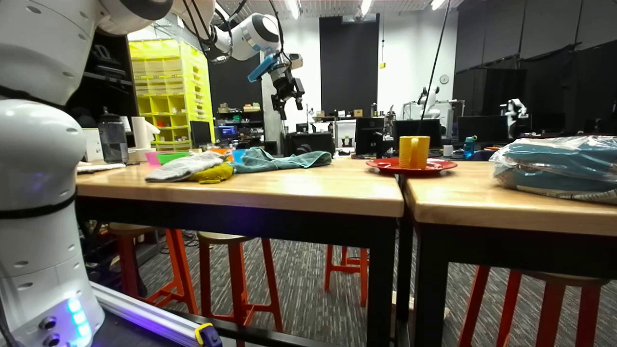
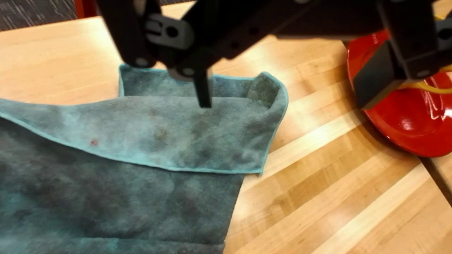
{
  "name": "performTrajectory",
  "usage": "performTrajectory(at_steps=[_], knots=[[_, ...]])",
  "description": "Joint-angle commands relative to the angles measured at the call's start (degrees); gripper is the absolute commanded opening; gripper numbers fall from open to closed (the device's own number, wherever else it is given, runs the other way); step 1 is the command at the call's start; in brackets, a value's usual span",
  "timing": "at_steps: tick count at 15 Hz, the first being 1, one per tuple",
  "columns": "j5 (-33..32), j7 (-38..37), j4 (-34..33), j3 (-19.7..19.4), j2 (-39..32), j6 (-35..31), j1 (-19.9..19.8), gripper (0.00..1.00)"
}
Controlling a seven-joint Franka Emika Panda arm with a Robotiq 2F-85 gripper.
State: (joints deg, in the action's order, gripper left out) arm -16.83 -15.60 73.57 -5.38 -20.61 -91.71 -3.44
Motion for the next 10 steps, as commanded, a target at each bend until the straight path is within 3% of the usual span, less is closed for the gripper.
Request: performTrajectory(at_steps=[1, 5, 10], knots=[[3.5, 5.8, -5.9, -0.6, -4.2, 2.4, -1.9, 1.0], [6.9, 10.5, -10.0, -0.8, -8.5, 4.1, -4.3, 1.0], [6.6, 13.5, -12.0, -0.6, -12.1, 3.1, -6.3, 1.0]])
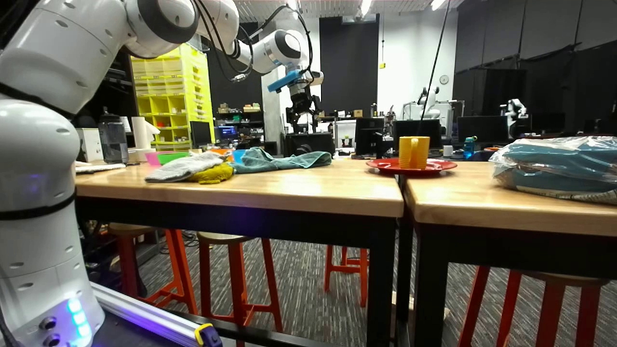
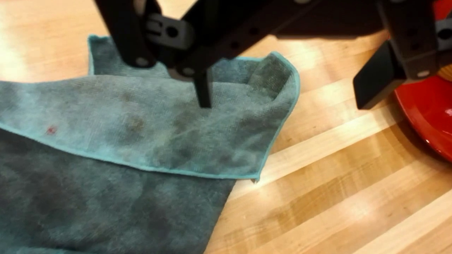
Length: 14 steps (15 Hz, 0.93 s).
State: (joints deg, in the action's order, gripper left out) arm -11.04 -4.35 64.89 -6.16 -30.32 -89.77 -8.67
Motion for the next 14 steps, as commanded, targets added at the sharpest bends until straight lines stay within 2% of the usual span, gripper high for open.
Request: performTrajectory(at_steps=[1, 8, 14], knots=[[1.7, 2.7, -3.7, 0.4, -3.2, 1.2, -1.7, 1.0], [5.8, 4.1, -6.7, 0.6, -7.5, 1.5, -3.8, 1.0], [6.5, 2.9, -11.0, 0.2, -11.1, 1.4, -4.4, 1.0]])
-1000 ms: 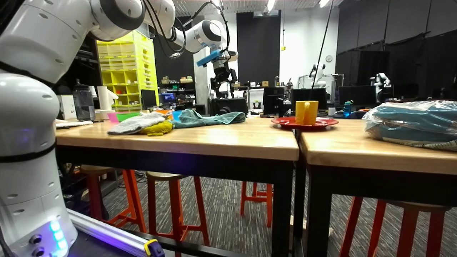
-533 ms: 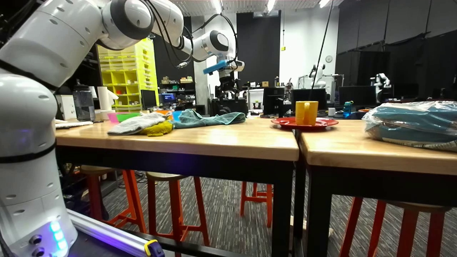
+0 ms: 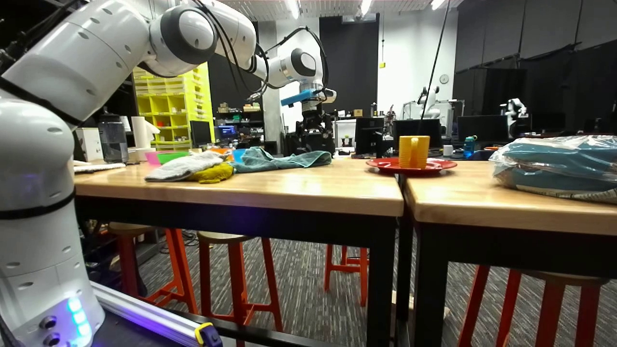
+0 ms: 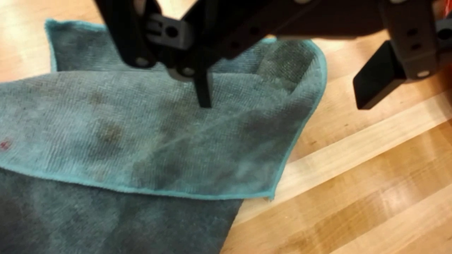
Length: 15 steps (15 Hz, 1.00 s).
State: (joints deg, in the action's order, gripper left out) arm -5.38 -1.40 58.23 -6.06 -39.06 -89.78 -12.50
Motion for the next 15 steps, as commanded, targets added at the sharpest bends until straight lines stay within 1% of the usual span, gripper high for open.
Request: performTrajectory(at_steps=[1, 9, 10, 15], knots=[[0.8, -0.2, -5.0, 0.1, -2.9, 1.4, -0.7, 1.0], [0.2, -1.2, -10.0, -0.3, -6.4, 1.6, -0.7, 1.0], [0.0, -0.7, -6.5, -0.2, -4.7, 0.0, -0.4, 1.0], [0.0, -0.6, -6.6, -0.2, -5.1, -0.1, -0.4, 1.0]])
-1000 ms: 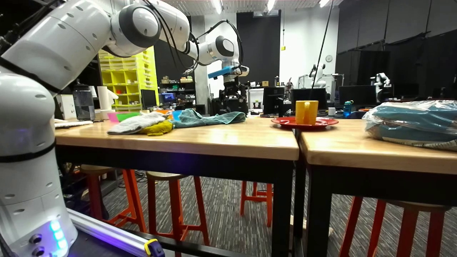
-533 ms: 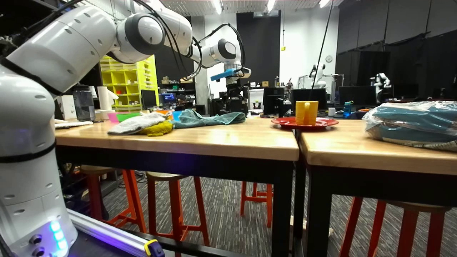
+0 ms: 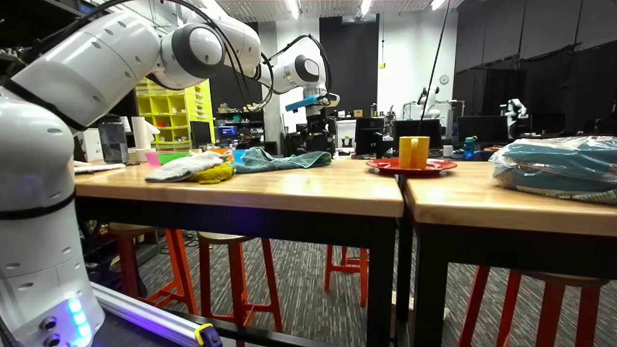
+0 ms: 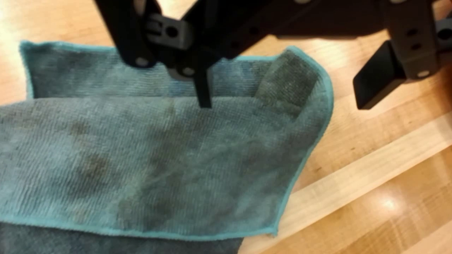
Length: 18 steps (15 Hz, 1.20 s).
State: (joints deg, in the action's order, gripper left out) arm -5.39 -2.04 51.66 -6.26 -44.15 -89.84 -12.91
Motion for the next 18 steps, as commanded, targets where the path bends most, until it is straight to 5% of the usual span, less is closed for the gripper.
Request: performTrajectory(at_steps=[1, 13, 15, 18], knots=[[0.0, 0.0, 0.0, 0.0, 0.0, 0.0, 0.0, 1.0], [2.0, 1.1, -1.7, 0.6, -3.4, -0.7, -3.1, 1.0], [3.6, 1.0, -2.0, 1.1, -4.1, -1.0, -4.2, 0.74], [5.8, 1.2, -2.2, 1.7, -4.3, -1.4, -4.9, 0.51]])
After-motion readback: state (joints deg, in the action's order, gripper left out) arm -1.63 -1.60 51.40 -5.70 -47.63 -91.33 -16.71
